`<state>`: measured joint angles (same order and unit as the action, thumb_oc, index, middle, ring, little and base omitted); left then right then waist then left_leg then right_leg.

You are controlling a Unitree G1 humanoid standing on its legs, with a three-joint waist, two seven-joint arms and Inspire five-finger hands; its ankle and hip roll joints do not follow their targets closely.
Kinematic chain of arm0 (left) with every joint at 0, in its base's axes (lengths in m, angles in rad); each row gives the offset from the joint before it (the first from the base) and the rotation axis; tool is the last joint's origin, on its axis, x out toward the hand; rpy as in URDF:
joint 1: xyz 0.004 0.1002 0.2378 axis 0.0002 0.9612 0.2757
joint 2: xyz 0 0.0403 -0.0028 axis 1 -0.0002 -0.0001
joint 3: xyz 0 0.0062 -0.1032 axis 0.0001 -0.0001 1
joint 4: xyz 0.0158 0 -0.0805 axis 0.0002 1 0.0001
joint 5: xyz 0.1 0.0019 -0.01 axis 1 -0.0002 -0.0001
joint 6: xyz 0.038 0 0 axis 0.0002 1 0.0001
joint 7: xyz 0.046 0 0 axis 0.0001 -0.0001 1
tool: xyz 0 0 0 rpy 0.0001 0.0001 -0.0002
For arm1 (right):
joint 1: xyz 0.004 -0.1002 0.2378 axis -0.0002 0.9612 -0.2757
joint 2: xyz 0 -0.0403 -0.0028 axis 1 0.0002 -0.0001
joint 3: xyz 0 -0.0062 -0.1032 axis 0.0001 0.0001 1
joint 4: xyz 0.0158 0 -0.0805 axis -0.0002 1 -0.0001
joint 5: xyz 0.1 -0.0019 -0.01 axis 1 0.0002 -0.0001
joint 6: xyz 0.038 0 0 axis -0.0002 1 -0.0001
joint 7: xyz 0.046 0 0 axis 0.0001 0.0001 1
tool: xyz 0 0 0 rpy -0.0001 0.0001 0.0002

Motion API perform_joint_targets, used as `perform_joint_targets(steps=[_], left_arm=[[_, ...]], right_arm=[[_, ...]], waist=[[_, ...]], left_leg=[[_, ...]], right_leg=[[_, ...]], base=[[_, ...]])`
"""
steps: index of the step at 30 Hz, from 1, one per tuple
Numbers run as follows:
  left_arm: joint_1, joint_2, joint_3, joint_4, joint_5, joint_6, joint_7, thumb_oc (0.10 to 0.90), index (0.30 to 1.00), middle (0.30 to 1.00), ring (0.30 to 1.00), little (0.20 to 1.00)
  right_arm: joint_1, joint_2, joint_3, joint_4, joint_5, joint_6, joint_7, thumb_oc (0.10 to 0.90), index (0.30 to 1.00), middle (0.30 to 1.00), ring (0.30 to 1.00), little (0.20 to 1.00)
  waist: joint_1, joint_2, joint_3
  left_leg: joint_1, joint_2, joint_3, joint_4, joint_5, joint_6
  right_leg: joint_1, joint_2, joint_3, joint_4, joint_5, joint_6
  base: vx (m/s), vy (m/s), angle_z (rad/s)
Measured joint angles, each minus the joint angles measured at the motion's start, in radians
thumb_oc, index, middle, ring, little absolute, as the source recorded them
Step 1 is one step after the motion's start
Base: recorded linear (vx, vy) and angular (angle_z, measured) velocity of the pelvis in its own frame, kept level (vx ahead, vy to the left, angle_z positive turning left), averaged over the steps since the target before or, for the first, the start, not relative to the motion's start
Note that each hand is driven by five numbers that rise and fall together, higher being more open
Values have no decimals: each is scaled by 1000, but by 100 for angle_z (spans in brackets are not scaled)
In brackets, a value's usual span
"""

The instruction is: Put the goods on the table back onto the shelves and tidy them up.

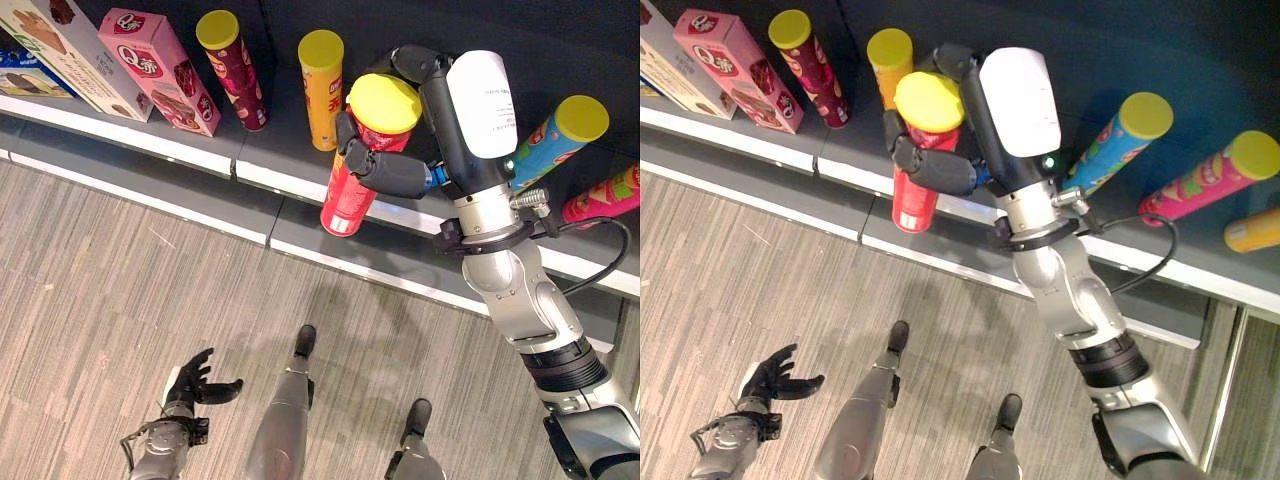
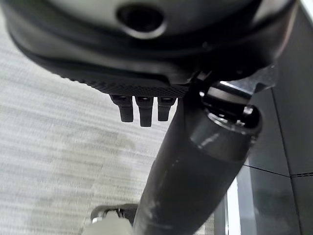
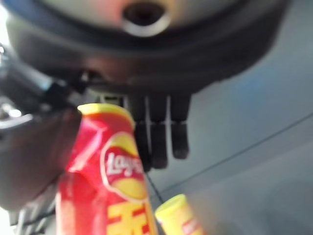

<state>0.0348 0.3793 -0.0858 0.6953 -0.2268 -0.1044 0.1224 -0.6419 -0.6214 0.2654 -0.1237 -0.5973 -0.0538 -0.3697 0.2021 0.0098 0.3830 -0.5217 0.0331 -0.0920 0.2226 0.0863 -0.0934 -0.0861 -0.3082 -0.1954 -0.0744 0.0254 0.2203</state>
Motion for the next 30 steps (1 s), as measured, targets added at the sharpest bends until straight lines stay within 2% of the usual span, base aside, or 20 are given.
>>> perform_joint_targets(steps=[5, 8, 13, 19, 30], left_arm=[[-5, 11, 1, -25, -7, -1, 3, 800, 900, 900, 900, 900], [-10, 29, 1, -64, -7, -5, 4, 800, 900, 900, 900, 900], [-29, 53, 1, -89, -9, -27, 4, 800, 900, 900, 900, 900], [-37, 67, -1, -109, -10, -43, 4, 800, 900, 900, 900, 900], [-53, 68, -21, -140, -29, -49, 5, 800, 900, 900, 900, 900]], right_arm=[[-32, -40, -9, 46, -35, 24, -33, 400, 300, 300, 300, 300], [-101, -109, -19, 125, -62, 54, -70, 400, 300, 300, 300, 300], [-167, -199, -47, 206, -92, 89, -114, 400, 300, 300, 300, 300], [-201, -271, -48, 249, -111, 108, -152, 400, 300, 300, 300, 300], [-197, -269, -106, 272, -122, 156, -212, 400, 300, 300, 300, 300]], waist=[[7, 16, 26], [10, 48, 55], [42, 60, 71], [50, 60, 71], [40, 71, 83]], left_leg=[[-20, -10, -13, 1, 2, 0], [-48, -26, -36, 6, 3, 1], [-72, -35, -38, 2, 3, 2], [-107, -36, -39, 0, 4, 2], [-139, -46, -41, 1, 5, 4]], right_leg=[[-8, -3, -20, 2, -3, 2], [-14, -7, -46, 1, -4, 5], [-38, -15, -48, 0, -5, 6], [-72, -14, -49, -1, -5, 6], [-103, -24, -49, -1, -5, 7]], base=[[-16, -15, 12], [-26, -9, 22], [-18, -3, 5], [0, 0, 0], [-2, 0, 1]])
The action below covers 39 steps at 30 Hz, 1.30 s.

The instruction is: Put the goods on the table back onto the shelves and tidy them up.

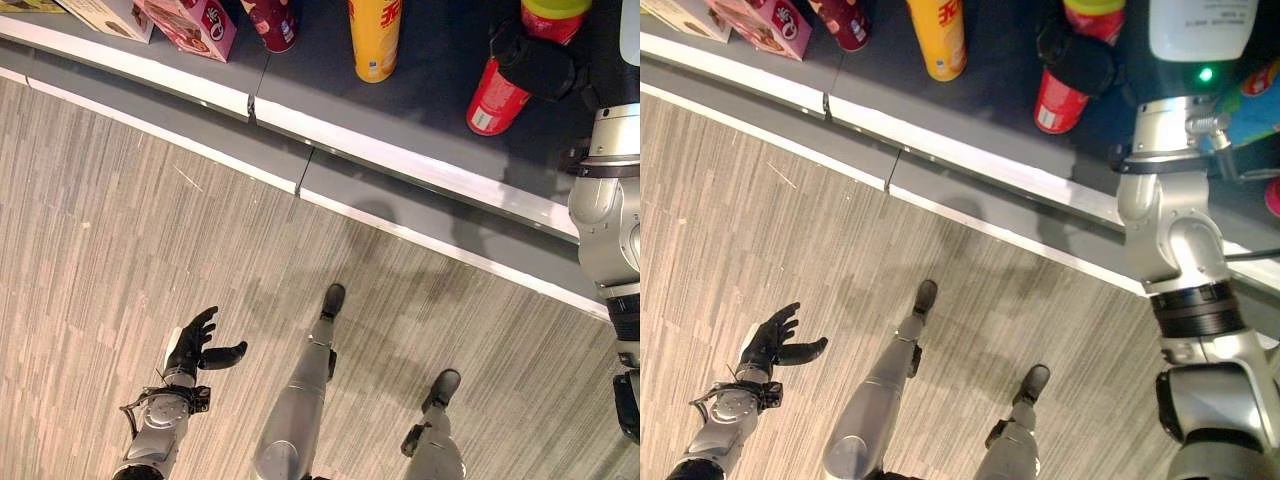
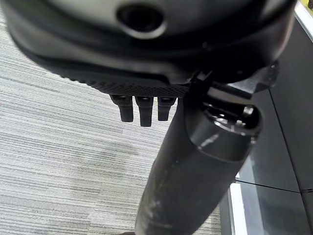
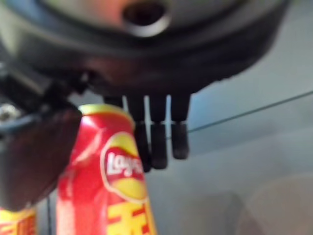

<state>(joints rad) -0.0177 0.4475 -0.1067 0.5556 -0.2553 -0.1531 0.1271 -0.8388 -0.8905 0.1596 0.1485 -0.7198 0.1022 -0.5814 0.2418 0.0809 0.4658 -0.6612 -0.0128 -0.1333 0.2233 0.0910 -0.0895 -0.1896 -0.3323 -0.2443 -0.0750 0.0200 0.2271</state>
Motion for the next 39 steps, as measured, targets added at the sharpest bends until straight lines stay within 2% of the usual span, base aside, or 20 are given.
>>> perform_joint_targets(steps=[5, 11, 30, 31, 32, 33, 34, 39], left_arm=[[-3, 0, -2, -15, 0, 0, 2, 800, 900, 900, 900, 900], [-3, 0, -2, -7, 0, 0, 5, 800, 900, 900, 900, 900], [-11, 0, -2, -4, 2, 2, 19, 800, 900, 900, 900, 900], [-12, 0, -2, -4, 2, 1, 19, 800, 900, 900, 900, 900], [-13, 0, -2, -5, 2, 1, 19, 800, 900, 900, 900, 900], [-13, 0, -2, -4, 3, 1, 20, 800, 900, 900, 900, 900], [-14, 0, -2, -4, 3, 2, 20, 800, 900, 900, 900, 900], [-17, 0, -2, -3, 3, 2, 22, 800, 900, 900, 900, 900]], right_arm=[[0, 37, -28, 0, 0, 18, -39, 400, 300, 300, 300, 300], [0, 43, -30, 0, 0, 19, -54, 400, 300, 300, 300, 300], [21, 78, -61, -6, 1, 18, -55, 400, 300, 300, 300, 300], [21, 79, -61, -6, 1, 18, -55, 489, 434, 434, 434, 434], [21, 79, -61, -6, 1, 17, -55, 642, 662, 662, 662, 662], [21, 79, -61, -6, 1, 17, -55, 736, 804, 804, 804, 804], [21, 79, -61, -6, 1, 17, -55, 800, 900, 900, 900, 900], [22, 79, -62, -6, 1, 17, -55, 800, 900, 900, 900, 900]], waist=[[-2, 0, 0], [0, 0, 0], [0, 5, -3], [0, 5, -3], [1, 5, -3], [1, 5, -3], [1, 5, -3], [-1, 5, -3]], left_leg=[[-4, -5, -1, 0, 0, 0], [-8, -5, -2, 0, 0, 0], [-32, -22, -19, 18, 1, 1], [-32, -22, -20, 20, 1, 1], [-32, -22, -20, 20, 1, 1], [-32, -21, -20, 22, 1, 1], [-32, -22, -20, 23, 1, 1], [-33, -23, -20, 29, 0, 1]], right_leg=[[-4, -4, 0, 0, 0, 0], [-6, -4, 0, 0, 0, 0], [-7, -13, -24, 2, -4, 6], [-6, -13, -24, 2, -4, 6], [-5, -13, -24, 2, -4, 6], [-5, -13, -24, 2, -4, 6], [-5, -13, -24, 3, -4, 6], [-3, -12, -24, 3, -4, 6]], base=[[0, 0, 0], [0, 0, 0], [-6, -4, 2], [0, 0, 0], [0, 0, 0], [0, 0, 0], [0, 0, 0], [0, 0, 0]])
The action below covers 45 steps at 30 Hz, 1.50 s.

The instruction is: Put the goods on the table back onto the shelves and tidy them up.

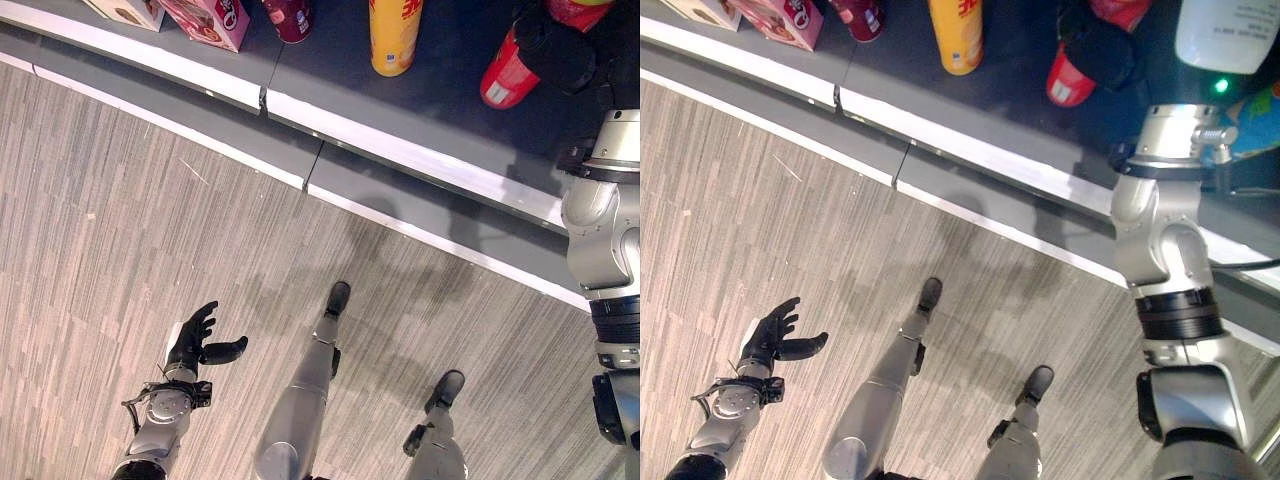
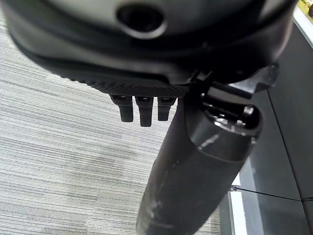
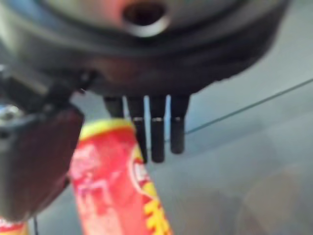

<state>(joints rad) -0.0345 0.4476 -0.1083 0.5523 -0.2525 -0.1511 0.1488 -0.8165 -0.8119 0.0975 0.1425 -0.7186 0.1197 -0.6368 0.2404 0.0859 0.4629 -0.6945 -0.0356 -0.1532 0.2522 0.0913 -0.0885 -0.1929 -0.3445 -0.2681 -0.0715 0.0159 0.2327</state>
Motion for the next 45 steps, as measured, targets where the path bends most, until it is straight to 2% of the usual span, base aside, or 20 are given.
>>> perform_joint_targets(steps=[22, 27, 29, 32, 34, 35, 36, 37, 38, 39, 40, 41, 42, 44, 45], left_arm=[[-11, 0, 0, -2, 0, 4, 1, 800, 900, 900, 900, 900], [-21, -1, 1, -11, 0, 5, 5, 800, 900, 900, 900, 900], [-21, -2, 1, -21, 0, 6, 14, 800, 900, 900, 900, 900], [-17, -3, 13, -32, 0, 16, 22, 800, 900, 900, 900, 900], [-13, 2, 18, -32, 1, 28, 20, 800, 900, 900, 900, 900], [-7, 2, 42, -32, 14, 31, 12, 800, 900, 900, 900, 900], [-10, 2, 53, -31, 20, 30, 11, 800, 900, 900, 900, 900], [-11, 6, 57, -32, 20, 32, 8, 800, 900, 900, 900, 900], [-7, 9, 70, -31, 20, 39, -5, 800, 900, 900, 900, 900], [-8, 10, 100, -5, 20, 44, -26, 800, 900, 900, 900, 900], [-9, 11, 120, 30, 20, 49, -40, 800, 900, 900, 900, 900], [-6, 13, 122, 42, 20, 50, -56, 800, 900, 900, 900, 900], [-4, 13, 122, 46, 21, 49, -71, 800, 900, 900, 900, 900], [2, 14, 126, 81, 28, 50, -91, 800, 900, 900, 900, 900], [64, 13, 142, 104, 32, 48, -103, 800, 900, 900, 900, 900]], right_arm=[[0, 0, -2, -7, 27, -2, 0, 800, 900, 900, 900, 900], [67, 28, -61, -207, 60, -20, 3, 800, 900, 900, 900, 900], [166, 89, -109, -350, 87, -55, 4, 800, 900, 900, 900, 900], [311, 211, -100, -485, 229, -153, 59, 800, 900, 900, 900, 900], [418, 303, -54, -513, 366, -200, 129, 800, 900, 900, 900, 900], [508, 304, -3, -504, 536, -244, 237, 800, 900, 900, 900, 900], [549, 281, 25, -499, 598, -245, 290, 800, 900, 900, 900, 900], [599, 295, 27, -490, 710, -275, 371, 800, 900, 900, 900, 900], [648, 341, 30, -469, 818, -303, 435, 800, 900, 900, 900, 900], [742, 425, 37, -426, 1014, -322, 547, 800, 900, 900, 900, 900], [854, 458, 62, -351, 1170, -322, 641, 800, 900, 900, 900, 900], [977, 445, 77, -284, 1273, -300, 718, 800, 900, 900, 900, 900], [1077, 434, 81, -230, 1319, -285, 775, 800, 900, 900, 900, 900], [1182, 458, 58, -122, 1335, -261, 844, 800, 900, 900, 900, 900], [1238, 426, 51, -32, 1335, -174, 837, 800, 900, 900, 900, 900]], waist=[[-10, 0, 0], [-24, 0, 0], [-32, -1, 0], [-74, -20, -1], [-98, -55, -17], [-118, -98, -42], [-133, -122, -55], [-157, -141, -67], [-168, -164, -81], [-181, -203, -106], [-207, -232, -133], [-232, -245, -151], [-256, -248, -170], [-266, -254, -190], [-294, -254, -228]], left_leg=[[-17, 1, -2, 12, 0, 0], [-14, 7, -1, 11, 0, 1], [-3, 8, -2, 11, 0, 1], [40, 22, 7, 3, 0, 3], [78, 40, 24, -20, 0, 3], [99, 51, 46, -35, 0, 0], [106, 59, 52, -36, 0, -2], [116, 70, 60, -46, -3, -10], [129, 78, 64, -57, 0, -15], [157, 93, 86, -71, 0, -18], [191, 101, 104, -89, -2, -24], [226, 106, 115, -103, 0, -22], [244, 112, 125, -110, -6, -29], [296, 125, 165, -113, -10, -24], [345, 139, 210, -119, -30, -25]], right_leg=[[-8, -1, 0, 1, 0, 0], [-6, 2, 0, 1, 0, 0], [8, 5, 0, 1, 1, 0], [35, 12, 10, 9, 1, 1], [42, 19, 31, 17, 1, 1], [41, 26, 45, 17, 1, 1], [39, 29, 58, 14, 1, 1], [39, 36, 61, 15, 1, 1], [39, 40, 73, 17, 1, 1], [41, 45, 96, 17, 1, 1], [53, 46, 114, 18, 1, 0], [73, 45, 124, 19, 1, 0], [76, 45, 139, 24, 2, 0], [81, 46, 170, 46, 2, 1], [101, 47, 206, 38, 10, -12]], base=[[0, 0, 0], [20, -14, 0], [40, -19, 1], [43, -15, -12], [56, -19, -33], [57, -14, -49], [66, 4, -44], [80, 14, -29], [95, 12, -39], [97, 30, -51], [140, 42, -51], [146, 93, -40], [134, 83, -34], [35, 98, -71], [-7, 104, -93]])
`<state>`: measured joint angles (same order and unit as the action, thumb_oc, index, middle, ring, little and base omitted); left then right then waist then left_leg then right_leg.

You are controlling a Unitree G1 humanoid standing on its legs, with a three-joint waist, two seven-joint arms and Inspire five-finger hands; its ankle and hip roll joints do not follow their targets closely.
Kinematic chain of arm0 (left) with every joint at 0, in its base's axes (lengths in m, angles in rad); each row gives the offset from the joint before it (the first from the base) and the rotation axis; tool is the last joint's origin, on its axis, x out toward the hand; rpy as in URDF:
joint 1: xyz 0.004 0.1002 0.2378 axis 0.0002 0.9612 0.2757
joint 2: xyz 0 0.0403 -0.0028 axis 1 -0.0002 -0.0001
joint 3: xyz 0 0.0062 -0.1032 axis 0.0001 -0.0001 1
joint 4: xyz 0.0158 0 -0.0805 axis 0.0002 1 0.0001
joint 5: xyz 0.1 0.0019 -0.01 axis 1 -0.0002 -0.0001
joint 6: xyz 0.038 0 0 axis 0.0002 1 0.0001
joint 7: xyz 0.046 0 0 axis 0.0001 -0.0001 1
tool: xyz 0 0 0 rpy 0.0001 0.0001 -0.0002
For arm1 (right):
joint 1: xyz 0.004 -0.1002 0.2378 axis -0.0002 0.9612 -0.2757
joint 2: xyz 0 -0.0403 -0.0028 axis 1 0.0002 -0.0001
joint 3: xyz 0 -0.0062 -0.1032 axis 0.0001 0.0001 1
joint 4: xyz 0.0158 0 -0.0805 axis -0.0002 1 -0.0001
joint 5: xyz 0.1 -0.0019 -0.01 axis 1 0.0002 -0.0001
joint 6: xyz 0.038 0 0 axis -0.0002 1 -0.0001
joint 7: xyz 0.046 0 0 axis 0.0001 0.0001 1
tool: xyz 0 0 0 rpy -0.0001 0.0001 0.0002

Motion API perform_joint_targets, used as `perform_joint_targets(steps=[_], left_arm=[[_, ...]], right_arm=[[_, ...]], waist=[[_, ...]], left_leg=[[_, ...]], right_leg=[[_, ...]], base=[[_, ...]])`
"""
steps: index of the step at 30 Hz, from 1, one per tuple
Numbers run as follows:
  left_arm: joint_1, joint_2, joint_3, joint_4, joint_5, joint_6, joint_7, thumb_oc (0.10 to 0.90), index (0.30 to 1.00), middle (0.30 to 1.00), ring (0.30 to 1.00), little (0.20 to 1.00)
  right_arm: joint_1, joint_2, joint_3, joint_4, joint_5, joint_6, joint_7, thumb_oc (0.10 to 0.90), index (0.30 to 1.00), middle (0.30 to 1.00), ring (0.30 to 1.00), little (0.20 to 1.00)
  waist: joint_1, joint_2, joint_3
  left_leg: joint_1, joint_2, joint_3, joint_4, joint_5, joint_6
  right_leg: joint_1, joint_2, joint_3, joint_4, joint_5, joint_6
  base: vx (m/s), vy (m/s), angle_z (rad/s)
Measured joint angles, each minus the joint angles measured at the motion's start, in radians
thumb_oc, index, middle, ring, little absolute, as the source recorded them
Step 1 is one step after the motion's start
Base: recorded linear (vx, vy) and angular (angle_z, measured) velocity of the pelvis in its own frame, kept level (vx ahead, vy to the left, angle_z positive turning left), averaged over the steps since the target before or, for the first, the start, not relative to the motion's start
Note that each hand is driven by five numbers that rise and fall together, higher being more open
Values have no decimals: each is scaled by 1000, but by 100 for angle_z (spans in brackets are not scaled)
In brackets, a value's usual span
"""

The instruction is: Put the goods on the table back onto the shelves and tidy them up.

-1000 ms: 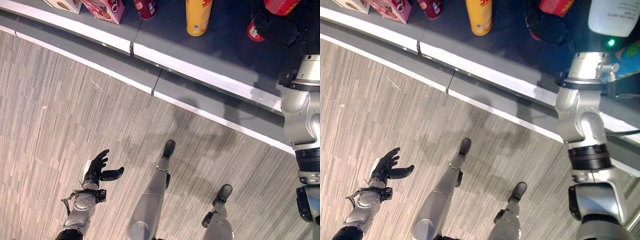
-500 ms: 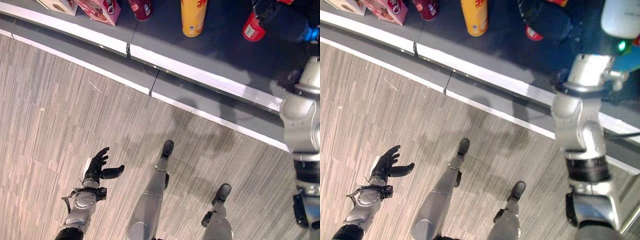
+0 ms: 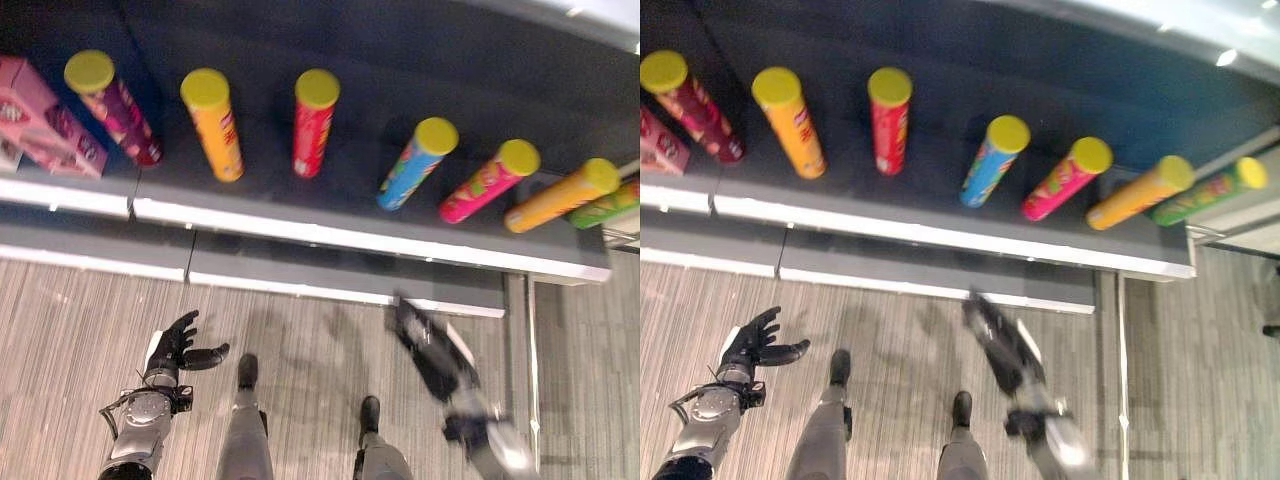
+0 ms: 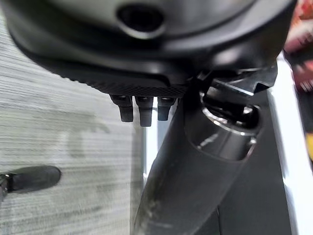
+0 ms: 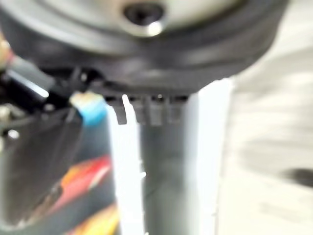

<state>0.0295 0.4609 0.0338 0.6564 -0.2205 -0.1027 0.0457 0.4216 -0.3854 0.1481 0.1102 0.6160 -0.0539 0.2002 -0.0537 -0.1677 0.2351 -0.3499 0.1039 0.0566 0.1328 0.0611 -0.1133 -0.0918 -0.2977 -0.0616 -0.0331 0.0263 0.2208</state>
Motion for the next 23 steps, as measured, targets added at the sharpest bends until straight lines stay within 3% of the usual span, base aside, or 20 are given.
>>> perform_joint_targets(steps=[1, 4, 5, 7, 8, 9, 12, 14, 15, 16, 19, 20, 21, 22, 23], left_arm=[[-4, 4, -5, 4, 16, -4, -14, 800, 900, 900, 900, 900], [14, 7, 4, 58, 33, 0, -21, 800, 900, 900, 900, 900], [35, 12, 9, 94, 35, 1, -37, 800, 900, 900, 900, 900], [37, 7, 7, 72, 37, -1, -52, 800, 900, 900, 900, 900], [47, 7, 6, 49, 37, -1, -54, 800, 900, 900, 900, 900], [50, 6, 6, 49, 36, -2, -53, 800, 900, 900, 900, 900], [57, -39, 8, 124, 34, -2, -50, 800, 900, 900, 900, 900], [94, -98, -2, 175, 25, 4, -33, 800, 900, 900, 900, 900], [91, -129, -28, 200, 24, 4, -19, 800, 900, 900, 900, 900], [84, -141, -39, 214, 24, 5, -12, 800, 900, 900, 900, 900], [79, -160, -73, 214, 23, 8, -6, 800, 900, 900, 900, 900], [79, -164, -75, 234, 24, 4, -5, 800, 900, 900, 900, 900], [63, -174, -81, 293, 24, 2, -4, 800, 900, 900, 900, 900], [59, -186, -104, 338, 25, 10, -7, 800, 900, 900, 900, 900], [63, -207, -112, 360, 26, 16, -13, 800, 900, 900, 900, 900]], right_arm=[[32, -19, -2, 7, -3, 7, 8, 800, 900, 900, 900, 900], [-23, 9, -45, 90, -5, 1, 17, 800, 900, 900, 900, 900], [-106, 28, -46, 185, -9, -4, 18, 800, 900, 900, 900, 900], [-120, 22, -41, 228, -27, -4, 10, 800, 900, 900, 900, 900], [-131, 19, -30, 276, -47, -5, 11, 800, 900, 900, 900, 900], [-152, 24, -22, 348, -78, -14, 10, 800, 900, 900, 900, 900], [-194, 47, -14, 597, -170, -8, -28, 800, 900, 900, 900, 900], [-190, 54, -12, 717, -224, 6, -77, 800, 900, 900, 900, 900], [-199, 71, -24, 795, -248, 4, -103, 800, 900, 900, 900, 900], [-207, 90, -42, 829, -259, 6, -124, 800, 900, 900, 900, 900], [-241, 112, -52, 852, -284, 3, -191, 800, 900, 900, 900, 900], [-273, 112, -50, 884, -295, -9, -198, 800, 900, 900, 900, 900], [-327, 112, -49, 948, -310, -15, -208, 800, 900, 900, 900, 900], [-367, 99, -51, 985, -330, -12, -222, 800, 900, 900, 900, 900], [-341, 73, -69, 984, -355, -29, -232, 800, 900, 900, 900, 900]], waist=[[-32, 1, -22], [-42, 6, -45], [-43, 5, -56], [-43, 15, -60], [-31, 19, -60], [-23, 23, -59], [-5, 63, -96], [9, 121, -139], [13, 145, -139], [11, 147, -139], [10, 138, -134], [16, 129, -131], [14, 95, -129], [15, 69, -130], [-17, 100, -143]], left_leg=[[6, 1, 22, 12, -13, -9], [33, 40, 82, 26, -42, -7], [74, 79, 156, 31, -51, -16], [81, 103, 160, 39, -58, -24], [92, 119, 170, 31, -46, -28], [110, 131, 168, 19, -37, -32], [200, 146, 156, -91, 6, -62], [248, 165, 152, -170, 54, -72], [248, 181, 134, -179, 91, -64], [232, 182, 131, -172, 110, -42], [231, 193, 239, -185, 149, 22], [232, 184, 217, -169, 136, 14], [235, 125, 139, -101, 77, -32], [235, 31, 69, -36, 2, -31], [259, 16, 65, -79, -50, -1]], right_leg=[[-17, -1, 1, -12, 5, 0], [-68, 24, 89, 14, 29, -7], [-101, 50, 109, 38, 47, -24], [-86, 52, 45, 11, 52, -36], [-86, 43, -46, 22, 55, -41], [-73, 39, -91, 24, 70, -39], [-2, 69, -119, -17, 72, -31], [41, 113, -132, -50, 72, -30], [70, 138, -164, -59, 65, -36], [81, 144, -186, -59, 54, -43], [77, 163, -211, -59, 39, -63], [80, 161, -202, -62, 34, -79], [82, 126, -178, -66, 36, -82], [100, 80, -156, -61, 39, -73], [118, 87, -175, -59, 30, -50]], base=[[-16, 119, -102], [-34, -23, -114], [-65, -92, -132], [-29, -95, -71], [24, -81, -17], [60, -97, -5], [92, -209, 9], [26, -243, 23], [-70, -191, 60], [-72, -130, 81], [-84, -54, 30], [-35, -22, -26], [-21, 10, -41], [14, 86, 20], [24, 128, 53]])
